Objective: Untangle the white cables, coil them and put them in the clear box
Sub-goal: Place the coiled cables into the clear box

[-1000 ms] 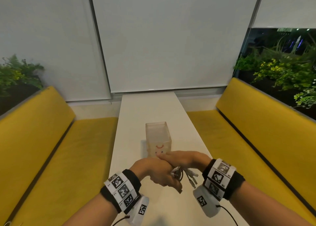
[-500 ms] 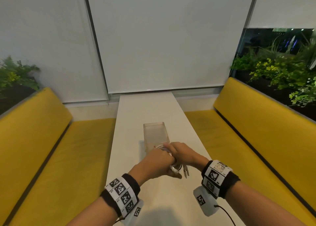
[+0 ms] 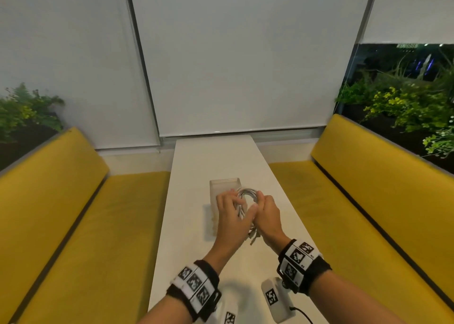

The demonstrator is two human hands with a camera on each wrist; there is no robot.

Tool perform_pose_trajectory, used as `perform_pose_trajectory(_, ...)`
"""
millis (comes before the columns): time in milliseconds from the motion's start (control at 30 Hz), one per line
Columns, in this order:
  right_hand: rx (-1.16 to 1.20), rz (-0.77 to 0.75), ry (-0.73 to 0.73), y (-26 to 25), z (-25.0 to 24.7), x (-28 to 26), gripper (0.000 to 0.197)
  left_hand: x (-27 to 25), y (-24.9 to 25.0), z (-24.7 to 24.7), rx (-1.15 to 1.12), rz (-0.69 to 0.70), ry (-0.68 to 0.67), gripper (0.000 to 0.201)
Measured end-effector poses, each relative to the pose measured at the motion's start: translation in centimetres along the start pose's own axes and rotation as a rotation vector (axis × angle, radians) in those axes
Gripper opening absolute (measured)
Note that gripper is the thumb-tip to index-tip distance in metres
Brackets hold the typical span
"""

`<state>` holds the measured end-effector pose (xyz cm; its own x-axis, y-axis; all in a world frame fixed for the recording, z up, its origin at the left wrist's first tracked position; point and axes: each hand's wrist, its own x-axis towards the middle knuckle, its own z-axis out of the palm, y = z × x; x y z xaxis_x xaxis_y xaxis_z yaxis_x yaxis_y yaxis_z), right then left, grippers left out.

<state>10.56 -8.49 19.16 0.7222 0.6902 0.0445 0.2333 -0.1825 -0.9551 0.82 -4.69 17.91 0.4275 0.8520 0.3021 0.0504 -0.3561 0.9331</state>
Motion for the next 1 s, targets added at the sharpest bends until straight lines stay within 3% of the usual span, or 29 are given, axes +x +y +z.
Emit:
perform_pose_trajectory(100,0.076,0.026,0.078,0.1,0.7,0.3,0.038,1.4,-0.2,0.7,0.065,-0.123,0.157,0.035)
perform_pose_trajectory(233,0.227,0.088,0.136,0.2,1.7,0.5,0.033,0.9,0.8,2.4,-0.281,-0.484,0.068,0.03)
perform_pose_trajectory(300,0.288,0.124,0.127,0.4,1.9,0.2,0.031,0.9,0.4,2.8,-0.348,-0.57,0.085,0.033)
perform_pose_trajectory(467,0.437,0.172,-0.062,0.1,2.0,0.0,0.035,2.4,-1.7,2.4,-0.215,-0.474,0.175,0.047)
perform_pose_trajectory(600,0.385,0.129,-0.147,0.5,2.0,0.0,0.039,2.7,-1.4,1.3,-0.092,-0.379,0.253,0.051)
perform_pose_trajectory(833,0.486,0.121,-0.351,2.4,1.7,-0.3,0.028,3.8,-1.9,-1.4,0.259,-0.195,0.208,0.047)
perform_pose_trajectory(1000,0.501,0.198,-0.414,3.7,1.0,0.3,0.03,5.1,-3.9,-4.1,0.166,-0.179,0.178,0.04)
